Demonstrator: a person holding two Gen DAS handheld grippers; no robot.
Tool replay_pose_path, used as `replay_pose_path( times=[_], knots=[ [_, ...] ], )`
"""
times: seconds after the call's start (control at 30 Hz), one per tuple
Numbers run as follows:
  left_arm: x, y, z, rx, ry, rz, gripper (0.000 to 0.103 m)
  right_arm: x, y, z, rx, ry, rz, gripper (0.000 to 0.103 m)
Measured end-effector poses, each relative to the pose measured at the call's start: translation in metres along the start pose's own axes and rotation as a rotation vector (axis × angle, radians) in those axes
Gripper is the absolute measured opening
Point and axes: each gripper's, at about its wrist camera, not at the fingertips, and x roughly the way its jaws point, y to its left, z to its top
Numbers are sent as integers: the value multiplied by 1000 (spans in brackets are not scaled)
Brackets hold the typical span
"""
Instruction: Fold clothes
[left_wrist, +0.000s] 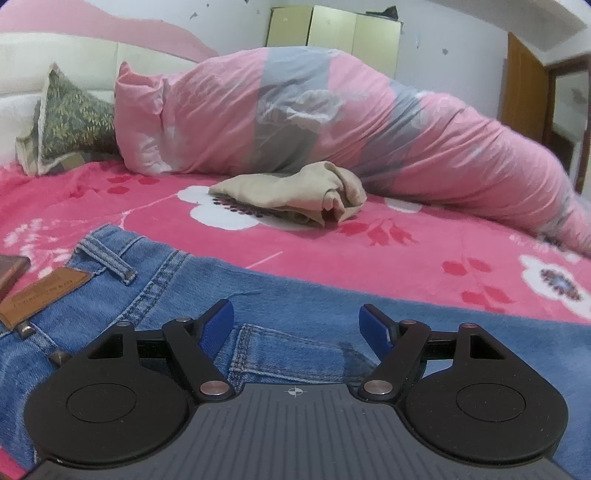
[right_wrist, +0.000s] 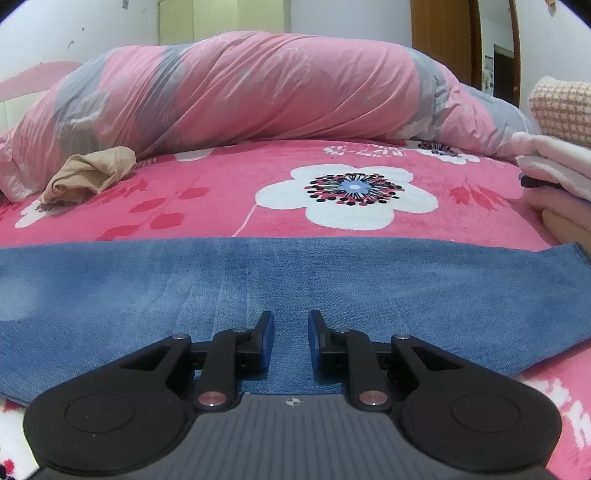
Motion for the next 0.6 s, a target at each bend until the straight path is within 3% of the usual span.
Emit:
replay_pose_path(
  times=[0.1, 0.2, 0.37, 0.47, 0.6],
  knots=[
    [-11, -1, 9, -16, -29, -31, 75, 0, 3, 0, -8, 0, -6, 20],
    [-31, -15, 18, 32, -58, -101, 76, 0, 2, 0, -2, -1, -3, 20],
    [-46, -54, -7, 231, 34, -228, 77, -1, -7, -2, 48, -9, 32, 20],
    [-32, -67, -37, 333, 119, -190, 77, -1, -10, -2, 64, -10, 43, 20],
    [-33, -62, -29, 282, 150, -188, 77, -2, -5, 3, 42, 7, 24, 20]
  ],
)
